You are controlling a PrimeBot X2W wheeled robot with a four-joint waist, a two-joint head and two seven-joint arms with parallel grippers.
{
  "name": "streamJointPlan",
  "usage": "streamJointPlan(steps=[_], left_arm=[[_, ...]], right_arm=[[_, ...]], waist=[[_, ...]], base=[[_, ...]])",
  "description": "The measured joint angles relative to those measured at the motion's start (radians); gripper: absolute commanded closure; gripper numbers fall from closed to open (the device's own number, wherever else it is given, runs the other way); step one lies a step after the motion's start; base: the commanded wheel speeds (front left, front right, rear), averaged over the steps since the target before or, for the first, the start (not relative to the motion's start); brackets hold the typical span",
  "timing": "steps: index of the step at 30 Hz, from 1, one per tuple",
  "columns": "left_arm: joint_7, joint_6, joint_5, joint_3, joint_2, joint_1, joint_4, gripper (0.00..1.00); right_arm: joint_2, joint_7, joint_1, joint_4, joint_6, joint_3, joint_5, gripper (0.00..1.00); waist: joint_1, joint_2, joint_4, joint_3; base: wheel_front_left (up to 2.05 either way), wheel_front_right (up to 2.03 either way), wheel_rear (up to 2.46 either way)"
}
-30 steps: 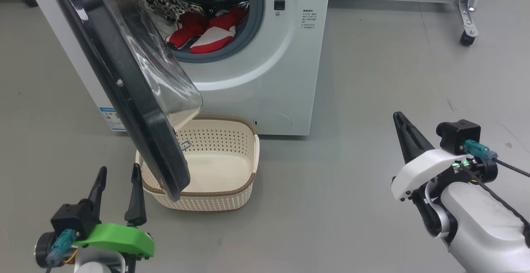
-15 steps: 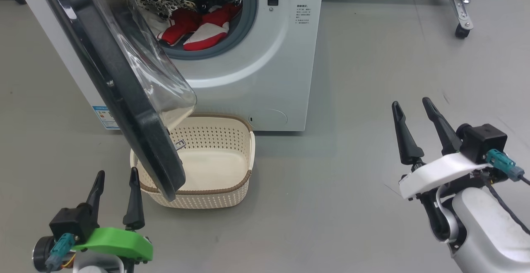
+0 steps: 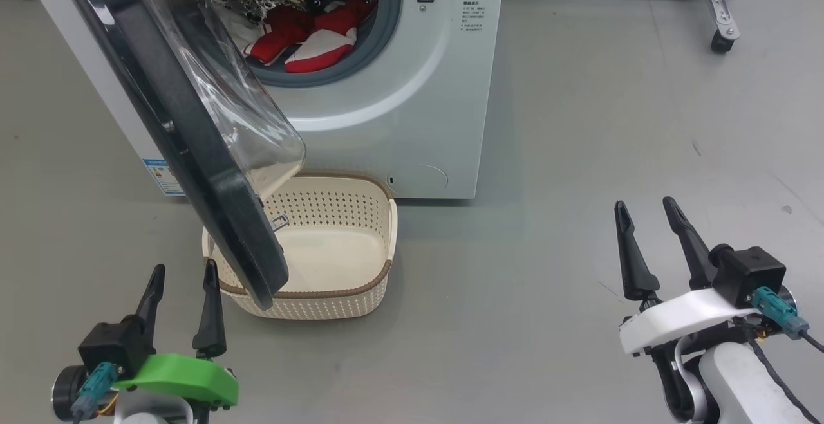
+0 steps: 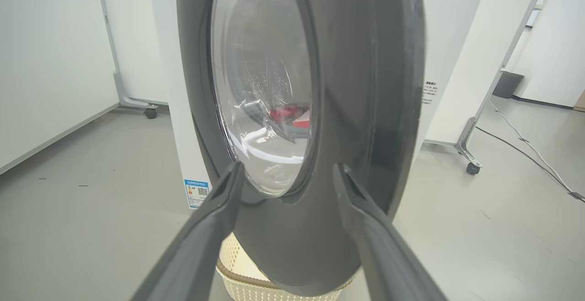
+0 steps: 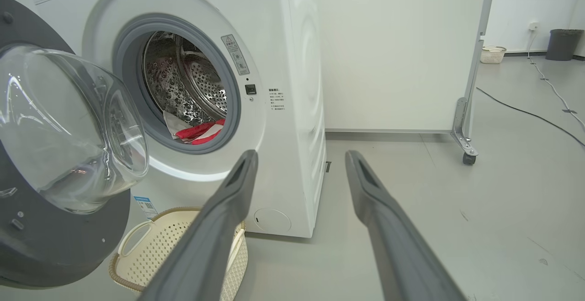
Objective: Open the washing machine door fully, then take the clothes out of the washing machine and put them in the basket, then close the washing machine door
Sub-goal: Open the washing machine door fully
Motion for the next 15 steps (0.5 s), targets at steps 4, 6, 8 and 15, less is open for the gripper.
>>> streamJointPlan(steps=[4,6,8,15], left_arm=[[0.000,-0.006,0.000,0.000,-0.001,0.000,0.002,0.00],[0.000,-0.008,0.000,0.000,-0.001,0.000,0.003,0.00],[0.000,-0.008,0.003,0.000,-0.002,0.000,0.005,0.00],[0.000,-0.009,0.007,0.000,-0.003,0.001,0.008,0.00]], right_arm=[[0.017,0.000,0.034,-0.018,0.000,-0.013,-0.035,0.00],[0.026,0.000,0.044,-0.023,0.000,-0.018,-0.042,0.00],[0.033,0.000,0.055,-0.027,0.000,-0.020,-0.051,0.00],[0.050,0.000,0.084,-0.037,0.000,-0.032,-0.084,0.00]], waist=[[0.0000,0.0000,0.002,0.000],[0.0000,0.0000,0.003,-0.001],[0.0000,0.0000,0.003,-0.002],[0.0000,0.0000,0.004,-0.011]], base=[[0.00,0.00,0.00],[0.00,0.00,0.00],[0.00,0.00,0.00],[0.00,0.00,0.00]])
